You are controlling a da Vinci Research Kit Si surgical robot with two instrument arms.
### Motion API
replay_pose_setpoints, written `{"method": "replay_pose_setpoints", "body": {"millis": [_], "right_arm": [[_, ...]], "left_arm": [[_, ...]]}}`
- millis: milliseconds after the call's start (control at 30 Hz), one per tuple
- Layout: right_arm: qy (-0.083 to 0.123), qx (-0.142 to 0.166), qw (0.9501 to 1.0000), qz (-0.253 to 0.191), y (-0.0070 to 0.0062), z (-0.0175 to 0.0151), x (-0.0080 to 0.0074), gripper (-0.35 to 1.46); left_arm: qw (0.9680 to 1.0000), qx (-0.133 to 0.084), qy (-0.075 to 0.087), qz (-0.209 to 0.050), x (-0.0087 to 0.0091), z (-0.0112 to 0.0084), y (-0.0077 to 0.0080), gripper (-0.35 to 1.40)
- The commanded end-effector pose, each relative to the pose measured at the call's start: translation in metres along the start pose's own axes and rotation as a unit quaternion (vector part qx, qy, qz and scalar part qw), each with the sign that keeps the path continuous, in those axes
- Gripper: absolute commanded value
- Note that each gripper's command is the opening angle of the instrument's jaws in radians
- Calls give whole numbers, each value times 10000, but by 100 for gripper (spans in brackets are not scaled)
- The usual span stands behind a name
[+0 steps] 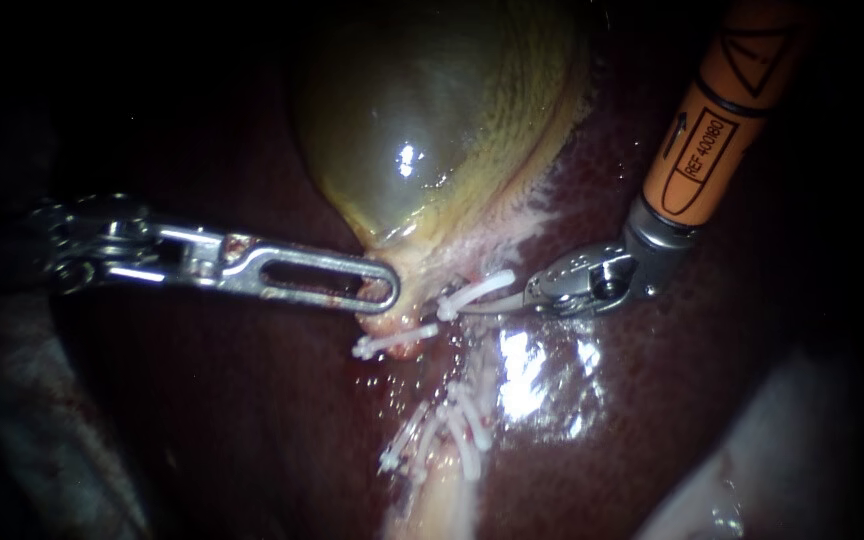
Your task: Go back from the cut right tube
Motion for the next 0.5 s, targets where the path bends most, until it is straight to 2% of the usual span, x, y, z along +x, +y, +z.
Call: {"method": "replay_pose_setpoints", "body": {"millis": [33,500], "right_arm": [[0,-16,10000,-1,-1,0,0,-35],[11,101,9999,-3,-5,1,0,-35]], "left_arm": [[10000,1,0,0,0,0,0,-35],[10000,2,2,0,-1,0,1,-35]]}}
